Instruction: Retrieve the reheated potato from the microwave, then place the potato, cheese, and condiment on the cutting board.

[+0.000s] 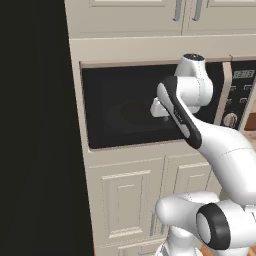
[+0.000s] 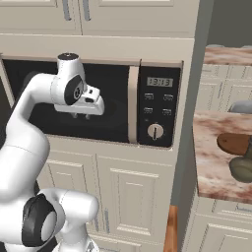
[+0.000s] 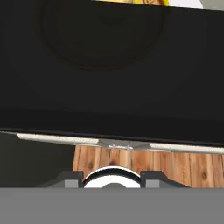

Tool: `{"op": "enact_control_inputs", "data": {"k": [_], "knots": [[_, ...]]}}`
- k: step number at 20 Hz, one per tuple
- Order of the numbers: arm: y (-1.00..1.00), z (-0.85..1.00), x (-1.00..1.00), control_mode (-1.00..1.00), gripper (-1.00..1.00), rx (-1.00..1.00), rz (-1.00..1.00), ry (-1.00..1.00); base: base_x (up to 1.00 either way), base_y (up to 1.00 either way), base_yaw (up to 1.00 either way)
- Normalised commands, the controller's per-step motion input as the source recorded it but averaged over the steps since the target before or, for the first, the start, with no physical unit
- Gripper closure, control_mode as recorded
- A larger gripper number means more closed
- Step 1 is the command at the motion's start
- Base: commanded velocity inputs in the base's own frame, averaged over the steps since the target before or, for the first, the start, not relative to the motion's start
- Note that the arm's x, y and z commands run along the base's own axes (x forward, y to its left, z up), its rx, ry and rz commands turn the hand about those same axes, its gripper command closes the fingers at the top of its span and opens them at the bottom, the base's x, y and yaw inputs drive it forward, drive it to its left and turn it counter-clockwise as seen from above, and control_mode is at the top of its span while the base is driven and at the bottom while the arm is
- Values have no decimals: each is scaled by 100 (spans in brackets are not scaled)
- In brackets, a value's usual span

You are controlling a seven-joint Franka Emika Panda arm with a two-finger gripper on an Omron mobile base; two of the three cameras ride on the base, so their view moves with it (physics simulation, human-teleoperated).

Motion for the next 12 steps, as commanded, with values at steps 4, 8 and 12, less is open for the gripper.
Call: {"op": "enact_control_inputs", "data": {"k": [4, 8, 12], "knots": [[0, 0, -16, -100, -100, 0, 1, -8, 0, 0, 0], [-1, 1, -44, -100, -100, 0, 0, -28, 0, 0, 0], [-6, 0, -45, -100, -100, 0, 1, -37, 0, 0, 0]]}}
